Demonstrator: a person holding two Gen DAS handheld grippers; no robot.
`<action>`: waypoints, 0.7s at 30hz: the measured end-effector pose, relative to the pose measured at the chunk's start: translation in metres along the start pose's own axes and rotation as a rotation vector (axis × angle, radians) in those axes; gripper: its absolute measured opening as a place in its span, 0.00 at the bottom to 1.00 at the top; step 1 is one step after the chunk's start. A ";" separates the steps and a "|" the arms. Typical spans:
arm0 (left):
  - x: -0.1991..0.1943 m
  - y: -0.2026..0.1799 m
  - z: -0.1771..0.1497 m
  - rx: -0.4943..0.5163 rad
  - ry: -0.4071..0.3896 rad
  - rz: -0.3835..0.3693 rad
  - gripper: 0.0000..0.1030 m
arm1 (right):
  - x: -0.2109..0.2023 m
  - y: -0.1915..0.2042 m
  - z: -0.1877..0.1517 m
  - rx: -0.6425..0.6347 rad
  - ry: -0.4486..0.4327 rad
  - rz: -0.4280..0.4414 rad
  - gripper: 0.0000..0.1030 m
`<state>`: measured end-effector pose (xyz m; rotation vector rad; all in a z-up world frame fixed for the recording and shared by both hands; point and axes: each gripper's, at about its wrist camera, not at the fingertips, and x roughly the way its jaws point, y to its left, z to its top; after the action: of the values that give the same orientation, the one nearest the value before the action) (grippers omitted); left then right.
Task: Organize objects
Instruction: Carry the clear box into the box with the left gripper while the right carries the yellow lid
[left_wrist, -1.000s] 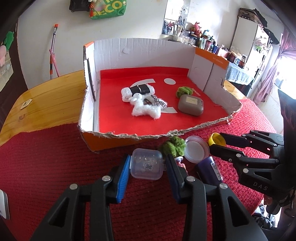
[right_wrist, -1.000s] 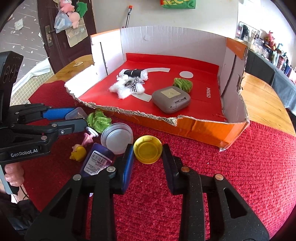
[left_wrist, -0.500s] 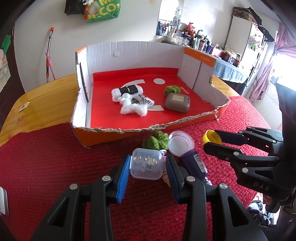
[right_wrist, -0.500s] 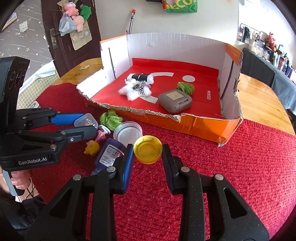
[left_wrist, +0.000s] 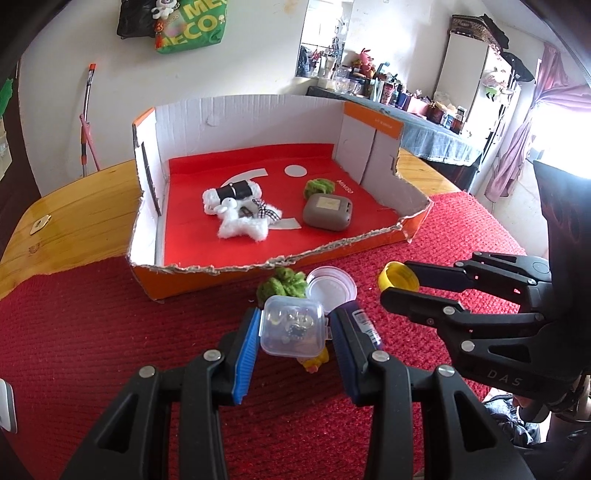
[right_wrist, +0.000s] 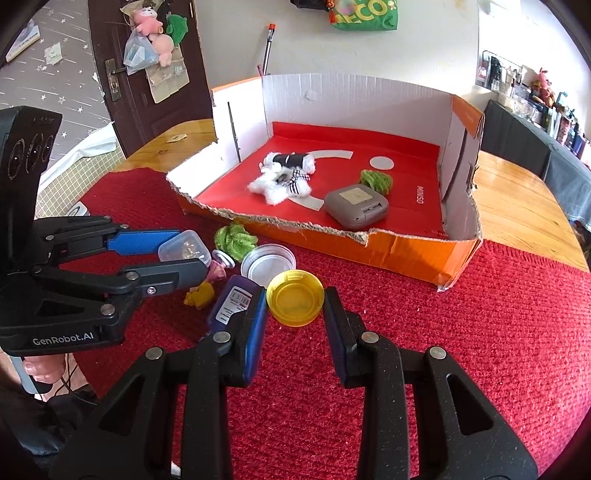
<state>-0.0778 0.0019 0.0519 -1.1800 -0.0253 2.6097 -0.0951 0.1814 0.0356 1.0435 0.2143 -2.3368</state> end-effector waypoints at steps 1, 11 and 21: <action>-0.001 0.000 0.001 0.000 -0.002 -0.002 0.40 | -0.002 0.000 0.001 -0.001 -0.006 0.003 0.28; -0.007 0.001 0.012 0.002 -0.031 0.004 0.40 | -0.012 0.006 0.011 -0.015 -0.041 0.027 0.28; -0.009 0.005 0.023 -0.003 -0.049 0.008 0.40 | -0.017 0.006 0.021 -0.024 -0.062 0.041 0.28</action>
<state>-0.0898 -0.0034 0.0732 -1.1197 -0.0342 2.6460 -0.0960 0.1761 0.0633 0.9538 0.1945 -2.3209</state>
